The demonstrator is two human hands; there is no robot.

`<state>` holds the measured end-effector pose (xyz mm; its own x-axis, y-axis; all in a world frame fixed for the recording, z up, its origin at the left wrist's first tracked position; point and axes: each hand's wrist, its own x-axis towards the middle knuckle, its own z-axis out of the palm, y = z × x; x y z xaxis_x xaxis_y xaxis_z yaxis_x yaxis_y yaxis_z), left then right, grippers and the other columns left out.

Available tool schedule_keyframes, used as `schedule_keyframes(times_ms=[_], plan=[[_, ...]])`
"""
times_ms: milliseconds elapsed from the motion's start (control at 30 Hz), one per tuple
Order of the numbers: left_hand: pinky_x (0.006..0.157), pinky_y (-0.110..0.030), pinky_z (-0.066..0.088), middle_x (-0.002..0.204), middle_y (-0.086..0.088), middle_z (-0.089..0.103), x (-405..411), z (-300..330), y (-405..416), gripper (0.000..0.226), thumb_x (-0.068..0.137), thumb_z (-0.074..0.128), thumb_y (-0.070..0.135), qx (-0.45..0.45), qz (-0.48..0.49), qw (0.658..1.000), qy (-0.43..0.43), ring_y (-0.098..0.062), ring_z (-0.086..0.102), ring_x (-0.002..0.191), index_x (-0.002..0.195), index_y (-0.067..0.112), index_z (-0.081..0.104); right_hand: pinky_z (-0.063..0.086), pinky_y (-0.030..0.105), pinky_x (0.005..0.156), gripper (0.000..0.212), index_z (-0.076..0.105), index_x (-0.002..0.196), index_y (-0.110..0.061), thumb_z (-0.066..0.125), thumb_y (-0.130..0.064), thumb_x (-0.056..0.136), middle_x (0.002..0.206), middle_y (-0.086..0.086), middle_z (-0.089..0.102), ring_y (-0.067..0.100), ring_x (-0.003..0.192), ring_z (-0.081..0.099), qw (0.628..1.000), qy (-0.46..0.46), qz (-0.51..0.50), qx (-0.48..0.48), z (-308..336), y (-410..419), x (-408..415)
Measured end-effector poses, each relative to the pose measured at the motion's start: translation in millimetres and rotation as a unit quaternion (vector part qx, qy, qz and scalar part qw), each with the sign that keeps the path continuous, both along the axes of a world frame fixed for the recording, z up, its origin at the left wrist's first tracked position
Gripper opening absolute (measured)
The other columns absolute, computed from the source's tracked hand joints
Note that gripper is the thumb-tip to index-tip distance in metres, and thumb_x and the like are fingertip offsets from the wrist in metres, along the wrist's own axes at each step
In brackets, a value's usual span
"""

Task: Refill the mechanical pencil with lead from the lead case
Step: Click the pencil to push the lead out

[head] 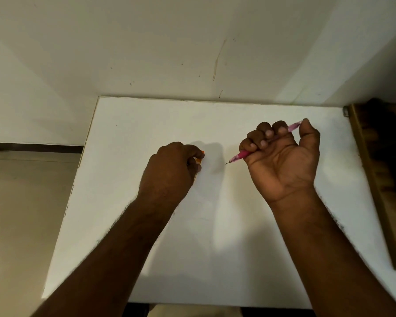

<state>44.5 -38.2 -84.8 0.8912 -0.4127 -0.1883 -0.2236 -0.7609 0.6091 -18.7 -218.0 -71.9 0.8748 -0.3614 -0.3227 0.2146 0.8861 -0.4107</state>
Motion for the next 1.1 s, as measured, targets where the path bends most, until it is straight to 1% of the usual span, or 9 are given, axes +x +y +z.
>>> schedule_keyframes(times_ms=[100, 167, 267, 433, 533, 667, 800, 900, 1100], plan=[[0.082, -0.033, 0.055, 0.095, 0.006, 0.073, 0, -1, 1, 0.027, 0.09, 0.06, 0.016, -0.005, 0.0, 1.0, 0.012, -0.015, 0.07, 0.086, 0.11, 0.029, 0.074, 0.038, 0.03, 0.063, 0.043, 0.058, 0.084, -0.012, 0.035, -0.045, 0.099, 0.077, 0.003, 0.047, 0.017, 0.064, 0.042, 1.0, 0.013, 0.012, 0.006, 1, 1, 1], [0.074, -0.018, 0.051, 0.087, 0.012, 0.073, 0, -3, 1, 0.025, 0.09, 0.062, 0.016, -0.005, 0.002, 1.0, 0.019, -0.007, 0.068, 0.08, 0.108, 0.029, 0.074, 0.045, 0.03, 0.064, 0.034, 0.064, 0.099, -0.006, 0.037, -0.027, 0.1, 0.079, 0.005, 0.049, 0.017, 0.065, 0.048, 0.999, 0.05, 0.011, -0.011, 1, 3, 4], [0.06, -0.001, 0.037, 0.073, 0.02, 0.065, -1, -4, -1, 0.021, 0.091, 0.063, 0.017, -0.007, 0.005, 1.0, 0.024, 0.005, 0.06, 0.066, 0.105, 0.03, 0.073, 0.058, 0.031, 0.071, 0.025, 0.07, 0.113, -0.003, 0.05, -0.009, 0.102, 0.077, 0.005, 0.055, 0.015, 0.066, 0.058, 0.981, 0.148, 0.019, -0.124, -1, 6, 6], [0.059, 0.002, 0.037, 0.08, 0.015, 0.071, -1, -2, -2, 0.02, 0.093, 0.063, 0.016, -0.014, 0.0, 0.999, 0.03, 0.007, 0.058, 0.063, 0.106, 0.026, 0.074, 0.065, 0.035, 0.079, 0.023, 0.073, 0.117, -0.018, 0.073, -0.016, 0.094, 0.081, -0.003, 0.072, 0.016, 0.08, 0.073, 0.834, 0.335, 0.042, -0.436, -12, 13, 4], [0.065, -0.004, 0.039, 0.088, 0.01, 0.076, -1, -1, -3, 0.02, 0.093, 0.064, 0.017, -0.008, -0.002, 1.0, 0.028, 0.0, 0.06, 0.067, 0.108, 0.025, 0.074, 0.063, 0.041, 0.085, 0.023, 0.072, 0.108, -0.02, 0.081, -0.024, 0.087, 0.08, -0.004, 0.076, 0.015, 0.075, 0.076, 0.728, 0.363, 0.051, -0.579, -17, 15, 2], [0.077, -0.017, 0.044, 0.1, 0.003, 0.077, -1, 0, -5, 0.022, 0.092, 0.068, 0.021, 0.008, -0.006, 1.0, 0.021, -0.011, 0.066, 0.084, 0.113, 0.022, 0.075, 0.051, 0.023, 0.08, 0.028, 0.073, 0.105, -0.018, 0.082, -0.035, 0.085, 0.088, -0.002, 0.08, 0.016, 0.084, 0.074, 0.603, 0.362, 0.079, -0.706, -22, 24, 1], [0.075, -0.014, 0.043, 0.102, 0.003, 0.077, -1, -1, -6, 0.022, 0.093, 0.067, 0.021, 0.013, -0.005, 1.0, 0.016, -0.005, 0.059, 0.075, 0.114, 0.023, 0.075, 0.051, 0.029, 0.082, 0.027, 0.071, 0.105, -0.017, 0.078, -0.037, 0.088, 0.096, 0.001, 0.079, 0.02, 0.086, 0.073, 0.525, 0.356, 0.109, -0.765, -25, 30, 0], [0.081, -0.019, 0.044, 0.102, 0.002, 0.077, -1, -2, -6, 0.023, 0.092, 0.068, 0.022, 0.016, -0.007, 1.0, 0.012, -0.013, 0.066, 0.086, 0.114, 0.022, 0.074, 0.046, 0.029, 0.078, 0.025, 0.07, 0.103, -0.016, 0.073, -0.038, 0.092, 0.096, 0.003, 0.077, 0.023, 0.087, 0.071, 0.466, 0.349, 0.124, -0.804, -25, 32, 0], [0.079, -0.017, 0.041, 0.1, 0.003, 0.076, 0, -7, -6, 0.023, 0.092, 0.068, 0.023, 0.016, -0.005, 1.0, 0.006, -0.006, 0.055, 0.075, 0.115, 0.023, 0.074, 0.037, 0.025, 0.076, 0.027, 0.07, 0.108, -0.015, 0.068, -0.039, 0.095, 0.102, 0.004, 0.076, 0.023, 0.092, 0.07, 0.433, 0.356, 0.134, -0.817, -25, 33, 0]])
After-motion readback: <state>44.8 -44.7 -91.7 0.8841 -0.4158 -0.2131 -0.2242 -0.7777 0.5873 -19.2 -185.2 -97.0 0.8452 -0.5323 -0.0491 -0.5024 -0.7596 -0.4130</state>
